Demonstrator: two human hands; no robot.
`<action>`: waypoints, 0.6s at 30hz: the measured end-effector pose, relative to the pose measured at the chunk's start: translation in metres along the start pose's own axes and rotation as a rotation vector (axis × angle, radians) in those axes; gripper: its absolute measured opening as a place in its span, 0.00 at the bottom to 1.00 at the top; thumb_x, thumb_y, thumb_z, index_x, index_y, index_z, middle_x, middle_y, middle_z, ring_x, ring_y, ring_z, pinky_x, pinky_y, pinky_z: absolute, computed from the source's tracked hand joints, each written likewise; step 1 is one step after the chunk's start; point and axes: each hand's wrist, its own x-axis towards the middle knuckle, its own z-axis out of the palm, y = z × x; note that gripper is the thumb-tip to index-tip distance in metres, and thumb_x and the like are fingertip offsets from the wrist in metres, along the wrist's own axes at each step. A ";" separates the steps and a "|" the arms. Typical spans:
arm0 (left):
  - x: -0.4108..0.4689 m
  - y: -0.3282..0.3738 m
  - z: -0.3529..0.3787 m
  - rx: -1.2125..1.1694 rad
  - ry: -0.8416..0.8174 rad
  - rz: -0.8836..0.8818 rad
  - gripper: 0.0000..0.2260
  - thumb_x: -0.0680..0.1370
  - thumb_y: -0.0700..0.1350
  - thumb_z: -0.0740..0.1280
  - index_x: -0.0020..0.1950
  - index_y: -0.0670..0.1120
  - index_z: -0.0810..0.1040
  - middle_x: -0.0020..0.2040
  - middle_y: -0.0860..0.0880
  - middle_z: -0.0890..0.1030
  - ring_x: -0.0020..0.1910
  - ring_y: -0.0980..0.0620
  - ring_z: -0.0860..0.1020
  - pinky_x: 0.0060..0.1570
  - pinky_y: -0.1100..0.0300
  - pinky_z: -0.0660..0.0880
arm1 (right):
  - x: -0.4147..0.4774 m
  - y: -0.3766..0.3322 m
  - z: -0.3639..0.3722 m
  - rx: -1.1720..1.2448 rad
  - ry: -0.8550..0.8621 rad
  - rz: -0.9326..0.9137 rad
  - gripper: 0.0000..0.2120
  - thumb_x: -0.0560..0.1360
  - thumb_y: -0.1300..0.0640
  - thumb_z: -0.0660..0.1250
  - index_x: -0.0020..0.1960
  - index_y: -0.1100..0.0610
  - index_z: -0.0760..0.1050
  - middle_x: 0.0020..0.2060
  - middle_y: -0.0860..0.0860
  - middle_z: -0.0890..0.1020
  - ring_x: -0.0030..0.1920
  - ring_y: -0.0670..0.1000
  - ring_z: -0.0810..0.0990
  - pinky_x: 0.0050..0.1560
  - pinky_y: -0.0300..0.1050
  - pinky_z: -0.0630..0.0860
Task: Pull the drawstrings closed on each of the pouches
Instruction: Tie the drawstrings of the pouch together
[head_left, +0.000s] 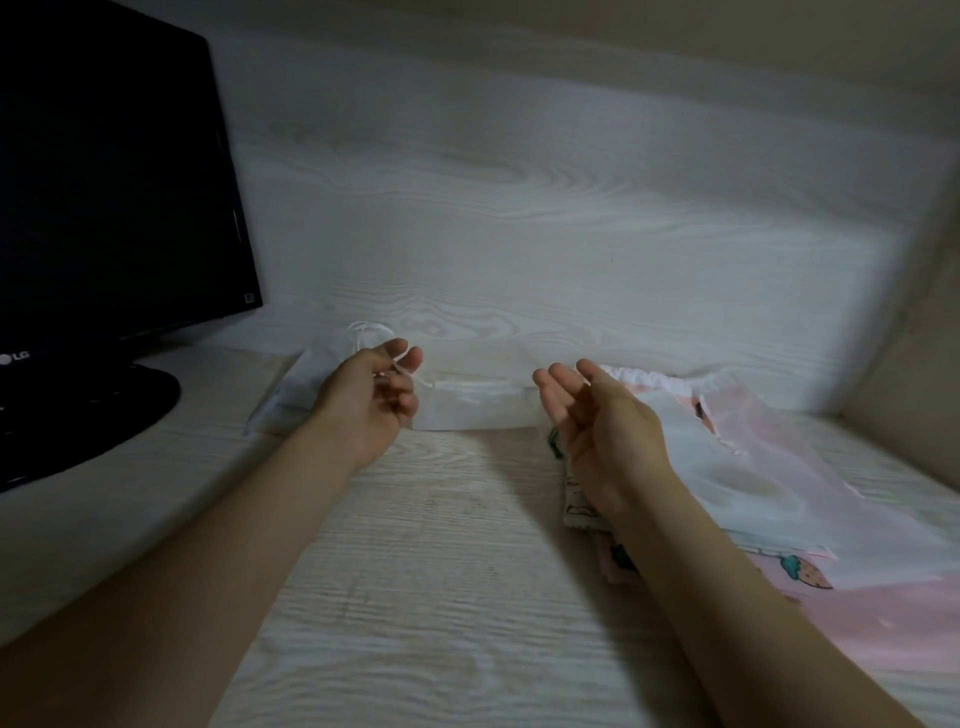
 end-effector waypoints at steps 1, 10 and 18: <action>0.001 0.000 -0.001 0.043 0.005 -0.010 0.12 0.82 0.36 0.55 0.46 0.48 0.75 0.32 0.52 0.78 0.21 0.58 0.64 0.22 0.65 0.65 | 0.000 0.001 -0.001 -0.018 0.007 -0.023 0.14 0.86 0.65 0.57 0.69 0.66 0.72 0.57 0.63 0.84 0.53 0.60 0.88 0.50 0.47 0.85; 0.000 -0.020 -0.006 1.325 0.166 0.734 0.14 0.83 0.41 0.57 0.40 0.46 0.75 0.36 0.49 0.80 0.38 0.46 0.77 0.38 0.53 0.73 | 0.001 0.016 -0.004 -1.418 -0.008 -0.657 0.18 0.85 0.63 0.58 0.73 0.59 0.75 0.60 0.56 0.85 0.61 0.57 0.82 0.61 0.46 0.75; -0.003 -0.015 -0.009 1.882 0.244 0.926 0.08 0.82 0.37 0.59 0.52 0.50 0.74 0.49 0.48 0.80 0.50 0.44 0.76 0.49 0.47 0.71 | 0.005 0.014 -0.010 -1.991 0.086 -0.527 0.22 0.77 0.67 0.59 0.69 0.54 0.71 0.37 0.49 0.79 0.54 0.55 0.82 0.79 0.67 0.39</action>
